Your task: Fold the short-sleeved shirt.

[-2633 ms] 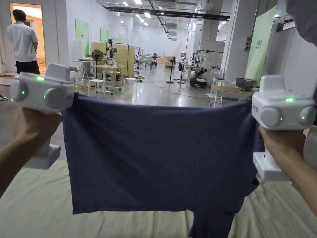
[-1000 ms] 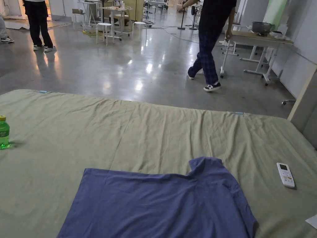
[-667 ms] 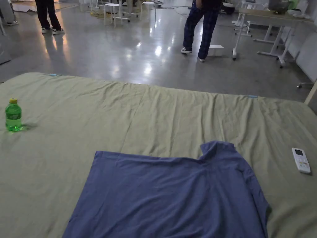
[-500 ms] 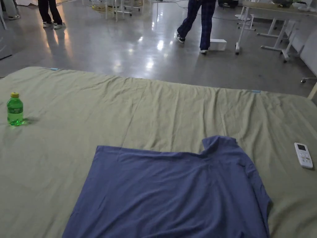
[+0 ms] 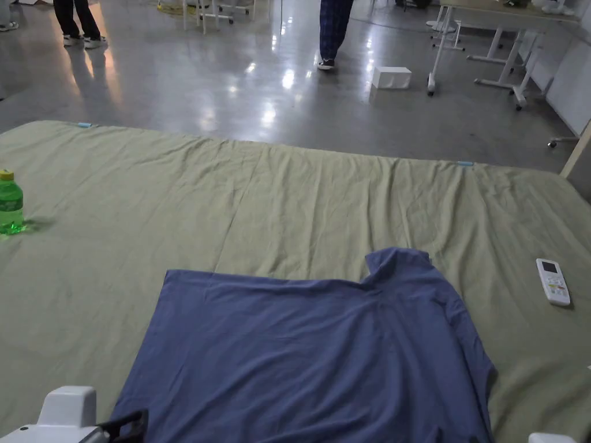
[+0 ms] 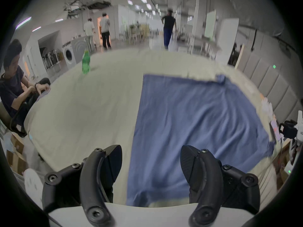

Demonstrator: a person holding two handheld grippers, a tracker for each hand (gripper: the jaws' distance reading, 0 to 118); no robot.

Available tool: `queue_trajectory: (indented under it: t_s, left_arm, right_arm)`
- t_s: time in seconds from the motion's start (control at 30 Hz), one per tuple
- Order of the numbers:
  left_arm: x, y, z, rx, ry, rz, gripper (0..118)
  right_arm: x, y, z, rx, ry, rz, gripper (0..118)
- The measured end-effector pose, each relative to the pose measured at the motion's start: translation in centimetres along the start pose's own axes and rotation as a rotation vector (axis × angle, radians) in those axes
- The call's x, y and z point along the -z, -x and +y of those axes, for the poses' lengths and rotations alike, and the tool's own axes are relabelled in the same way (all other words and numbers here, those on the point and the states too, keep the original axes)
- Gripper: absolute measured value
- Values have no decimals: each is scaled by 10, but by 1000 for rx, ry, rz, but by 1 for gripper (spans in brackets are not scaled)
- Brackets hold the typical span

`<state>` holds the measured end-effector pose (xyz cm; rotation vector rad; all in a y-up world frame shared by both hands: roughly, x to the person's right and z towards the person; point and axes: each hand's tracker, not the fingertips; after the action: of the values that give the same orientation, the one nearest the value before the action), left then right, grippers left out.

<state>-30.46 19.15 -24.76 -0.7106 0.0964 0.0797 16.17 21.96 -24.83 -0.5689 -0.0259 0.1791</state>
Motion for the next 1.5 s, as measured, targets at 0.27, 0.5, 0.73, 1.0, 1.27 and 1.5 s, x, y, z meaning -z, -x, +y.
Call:
queue_trajectory:
  t_s: [0.27,0.5,0.73,1.0,1.27,1.5]
  left_arm:
    - [2,-51,54,68,-401,17,54]
    - [-19,-82,72,107,-519,44,3]
    - [-33,-63,71,31,-397,-14,1]
    - [-15,18,1,-22,-42,2,1]
    - [-9,61,-52,-94,183,78,39]
    - [16,55,-72,-75,267,104,85]
  right_arm:
    - [3,49,68,50,-368,-37,50]
    - [6,62,80,29,-526,-44,1]
    - [3,64,81,21,-499,-33,1]
    - [23,72,66,-10,-375,5,1]
    - [38,82,52,-10,-279,33,1]
    - [42,84,47,-28,-241,34,1]
